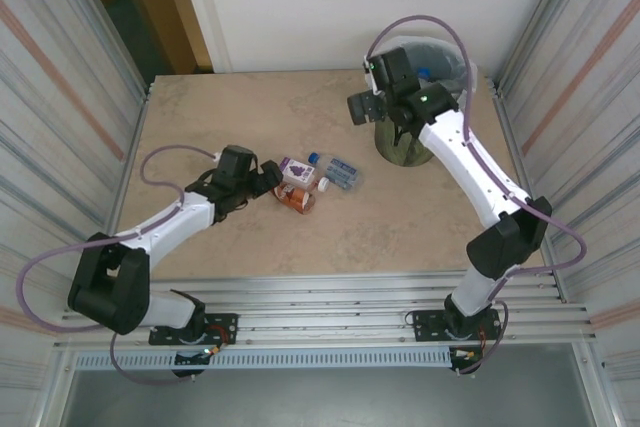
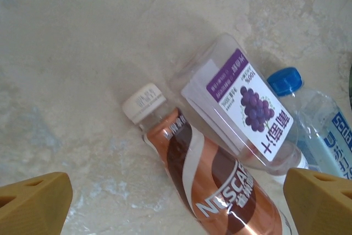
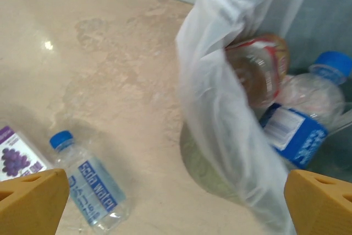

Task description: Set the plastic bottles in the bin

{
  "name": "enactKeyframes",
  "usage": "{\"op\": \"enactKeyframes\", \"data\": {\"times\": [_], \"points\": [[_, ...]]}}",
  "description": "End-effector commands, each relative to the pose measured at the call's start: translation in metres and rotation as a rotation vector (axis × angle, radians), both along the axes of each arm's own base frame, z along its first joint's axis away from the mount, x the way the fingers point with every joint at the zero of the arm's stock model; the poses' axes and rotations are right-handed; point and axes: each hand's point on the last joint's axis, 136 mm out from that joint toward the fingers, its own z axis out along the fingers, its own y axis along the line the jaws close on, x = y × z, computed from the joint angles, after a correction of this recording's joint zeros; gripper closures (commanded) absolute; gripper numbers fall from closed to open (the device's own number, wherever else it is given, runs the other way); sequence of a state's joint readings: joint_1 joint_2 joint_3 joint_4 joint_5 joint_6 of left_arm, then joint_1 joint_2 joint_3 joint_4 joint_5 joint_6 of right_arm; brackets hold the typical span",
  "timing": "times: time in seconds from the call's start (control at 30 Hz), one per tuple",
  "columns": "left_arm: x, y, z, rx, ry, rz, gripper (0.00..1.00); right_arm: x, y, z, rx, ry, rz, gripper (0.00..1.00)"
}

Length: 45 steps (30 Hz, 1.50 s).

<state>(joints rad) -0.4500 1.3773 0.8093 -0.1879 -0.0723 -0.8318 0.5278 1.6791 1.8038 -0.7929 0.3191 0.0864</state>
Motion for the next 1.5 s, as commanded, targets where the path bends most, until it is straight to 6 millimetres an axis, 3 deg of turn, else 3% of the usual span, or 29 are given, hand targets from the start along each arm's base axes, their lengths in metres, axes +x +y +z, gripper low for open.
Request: {"op": "enactKeyframes", "data": {"times": [0.0, 0.27, 0.53, 1.1, 1.47], "points": [[-0.001, -0.008, -0.002, -0.007, 0.031, 0.035, 0.01, -0.009, 0.003, 0.014, 0.067, -0.063, -0.032, 0.02], [-0.002, -0.033, -0.001, -0.032, 0.036, 0.000, 0.01, -0.026, 0.005, -0.016, 0.123, -0.002, -0.053, 0.02], [-0.003, -0.043, -0.008, -0.033, 0.065, -0.005, 0.01, -0.035, 0.008, -0.038, 0.119, 0.050, -0.057, 0.02], [0.004, -0.058, -0.031, -0.003, 0.139, -0.050, 0.01, -0.039, 0.014, -0.064, 0.125, 0.119, -0.083, 0.02], [-0.013, -0.052, -0.050, 0.059, 0.226, -0.082, 0.01, -0.036, 0.018, -0.072, 0.133, 0.150, -0.097, 0.02]]}}
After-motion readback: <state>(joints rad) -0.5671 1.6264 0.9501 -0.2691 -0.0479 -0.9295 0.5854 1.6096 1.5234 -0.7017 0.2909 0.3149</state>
